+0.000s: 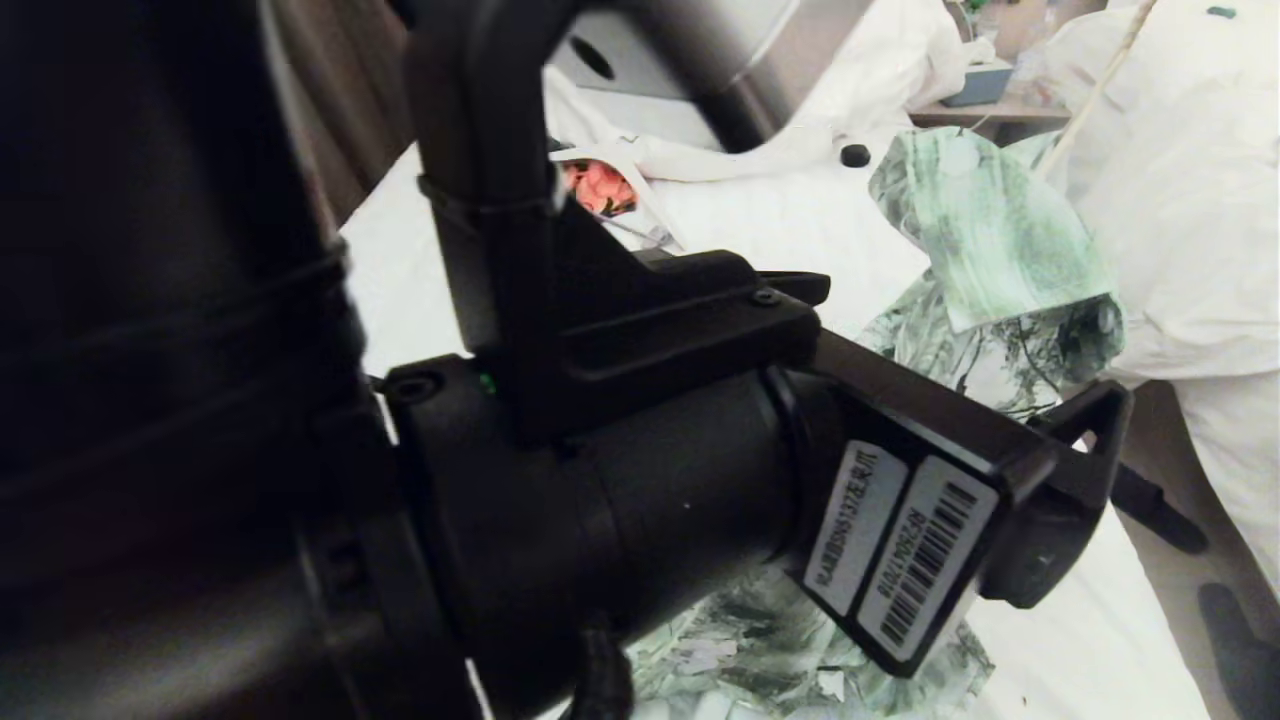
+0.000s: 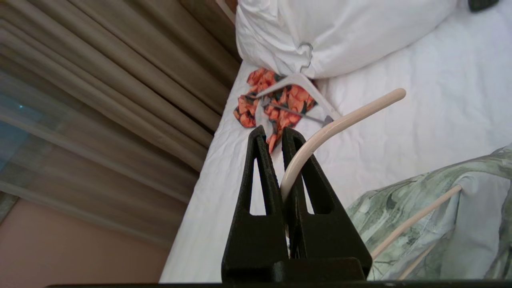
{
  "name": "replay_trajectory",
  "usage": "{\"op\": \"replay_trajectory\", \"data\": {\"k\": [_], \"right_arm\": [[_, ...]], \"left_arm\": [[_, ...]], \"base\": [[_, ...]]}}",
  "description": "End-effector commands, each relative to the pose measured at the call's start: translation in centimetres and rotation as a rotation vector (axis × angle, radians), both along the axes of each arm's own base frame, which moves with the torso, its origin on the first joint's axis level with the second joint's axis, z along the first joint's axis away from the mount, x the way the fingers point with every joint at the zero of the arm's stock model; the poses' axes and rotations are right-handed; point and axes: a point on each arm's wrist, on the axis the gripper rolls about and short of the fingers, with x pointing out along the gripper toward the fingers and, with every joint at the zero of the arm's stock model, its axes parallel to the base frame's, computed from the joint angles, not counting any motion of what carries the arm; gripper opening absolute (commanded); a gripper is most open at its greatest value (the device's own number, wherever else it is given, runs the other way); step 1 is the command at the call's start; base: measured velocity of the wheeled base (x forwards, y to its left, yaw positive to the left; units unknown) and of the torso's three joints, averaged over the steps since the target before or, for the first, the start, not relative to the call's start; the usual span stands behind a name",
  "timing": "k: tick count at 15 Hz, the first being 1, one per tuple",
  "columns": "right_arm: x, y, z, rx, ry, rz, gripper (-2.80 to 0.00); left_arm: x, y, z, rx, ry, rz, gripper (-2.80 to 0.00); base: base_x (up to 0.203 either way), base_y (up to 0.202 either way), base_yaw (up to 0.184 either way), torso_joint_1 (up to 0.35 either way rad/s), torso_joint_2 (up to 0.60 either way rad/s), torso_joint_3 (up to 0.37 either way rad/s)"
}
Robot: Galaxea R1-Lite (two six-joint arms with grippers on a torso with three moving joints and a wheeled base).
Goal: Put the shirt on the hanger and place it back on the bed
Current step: Take the clothes hanger out of the clothes
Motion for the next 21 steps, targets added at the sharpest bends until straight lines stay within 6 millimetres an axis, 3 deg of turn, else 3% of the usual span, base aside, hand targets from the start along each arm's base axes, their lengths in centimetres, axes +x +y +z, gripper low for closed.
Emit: {"op": "replay_trajectory", "data": {"k": [1,3,4,10,16,21], "right_arm": [[-0.1,-0.2,0.5,0.0,-0.022,-0.008,-2.8],[0.1,-0.5,1.1,-0.02,-0.054,-0.038,-2.8],[0.4,-0.4,1.1,-0.029,-0.056,-0.041,-2.8],[1.4,0.2,0.6,-0.177,-0.087,-0.072,-2.8],[2.4,1.4,0.0,-0.335,-0.102,-0.15,-2.8],[2.6,1.7,0.5,-0.301,-0.107,-0.176,-2.8]], "left_arm": [[-0.4,1.8,0.5,-0.023,-0.007,0.005,0.0],[-0.6,2.7,0.3,-0.023,-0.008,0.02,0.0],[-0.5,2.9,0.4,-0.025,-0.011,0.036,-2.8],[-0.2,4.8,0.6,-0.03,-0.033,0.084,-2.8],[0.0,8.3,-0.3,-0.039,-0.03,0.151,-2.8],[0.4,8.0,-0.3,-0.034,-0.029,0.165,-2.8]], "base": [[0.0,0.0,0.0,0.0,0.0,0.0],[0.0,0.0,0.0,0.0,0.0,0.0],[0.0,0.0,0.0,0.0,0.0,0.0],[0.0,0.0,0.0,0.0,0.0,0.0],[0.0,0.0,0.0,0.0,0.0,0.0],[0.0,0.0,0.0,0.0,0.0,0.0]]}}
